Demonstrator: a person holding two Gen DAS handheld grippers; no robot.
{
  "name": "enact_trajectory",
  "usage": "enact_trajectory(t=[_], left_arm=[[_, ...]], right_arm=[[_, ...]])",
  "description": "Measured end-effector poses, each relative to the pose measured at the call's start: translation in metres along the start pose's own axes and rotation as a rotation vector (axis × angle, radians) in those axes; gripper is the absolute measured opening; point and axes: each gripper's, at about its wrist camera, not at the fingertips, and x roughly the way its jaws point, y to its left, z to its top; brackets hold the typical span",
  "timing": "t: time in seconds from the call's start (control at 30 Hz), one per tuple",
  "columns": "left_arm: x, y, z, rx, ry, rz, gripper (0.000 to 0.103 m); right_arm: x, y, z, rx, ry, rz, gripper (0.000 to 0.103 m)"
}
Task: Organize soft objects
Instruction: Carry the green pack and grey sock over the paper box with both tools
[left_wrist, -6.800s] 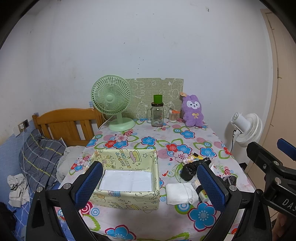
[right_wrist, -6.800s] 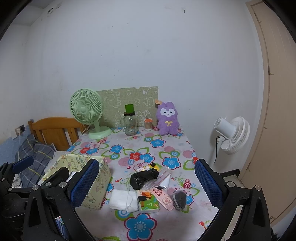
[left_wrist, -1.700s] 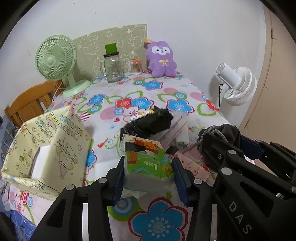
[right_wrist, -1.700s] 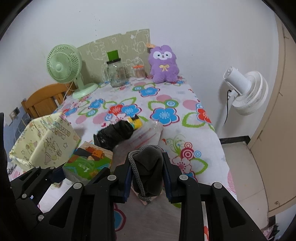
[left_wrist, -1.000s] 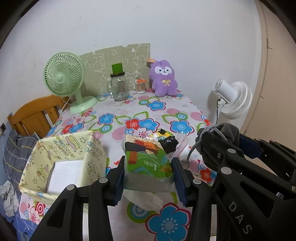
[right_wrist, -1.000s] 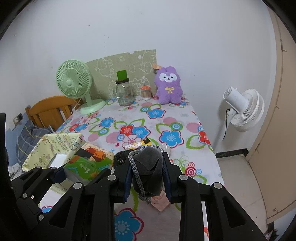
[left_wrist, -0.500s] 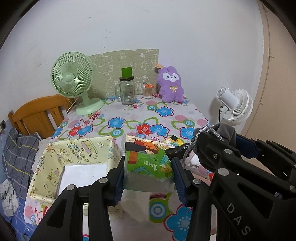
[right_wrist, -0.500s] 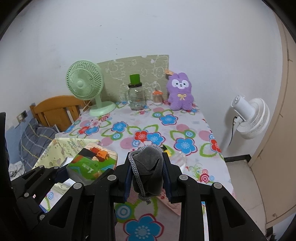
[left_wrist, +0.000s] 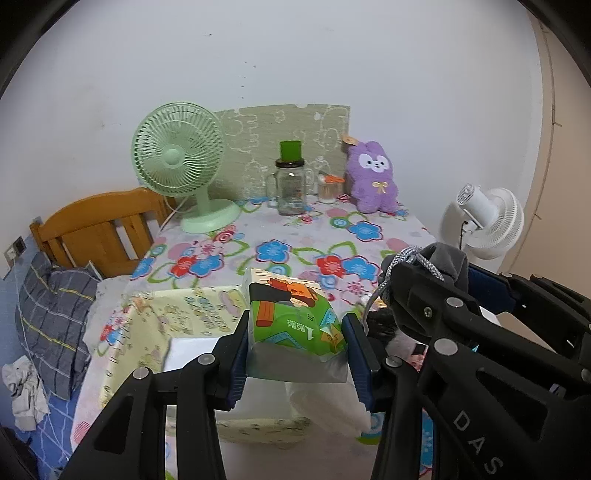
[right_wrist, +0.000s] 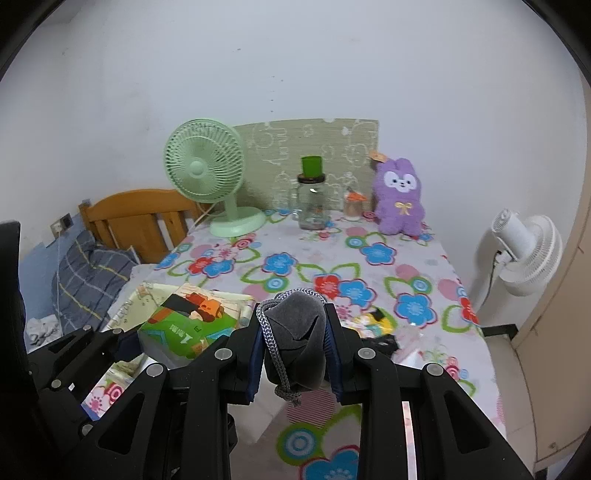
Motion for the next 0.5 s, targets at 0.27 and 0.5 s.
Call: enact_trajectory(t=[0.27, 0.5], left_arm=[[0.008, 0.033, 0.001, -0.017, 0.009, 0.015, 0.048], [0.021, 0.06, -0.001, -0.029, 0.034, 0.045, 0.048]], right_arm=[[0.017, 0.027, 0.007, -0.018, 0.011, 0.039, 0.032], [0.039, 0.053, 0.01, -0.041, 0.033, 0.073, 0.032]])
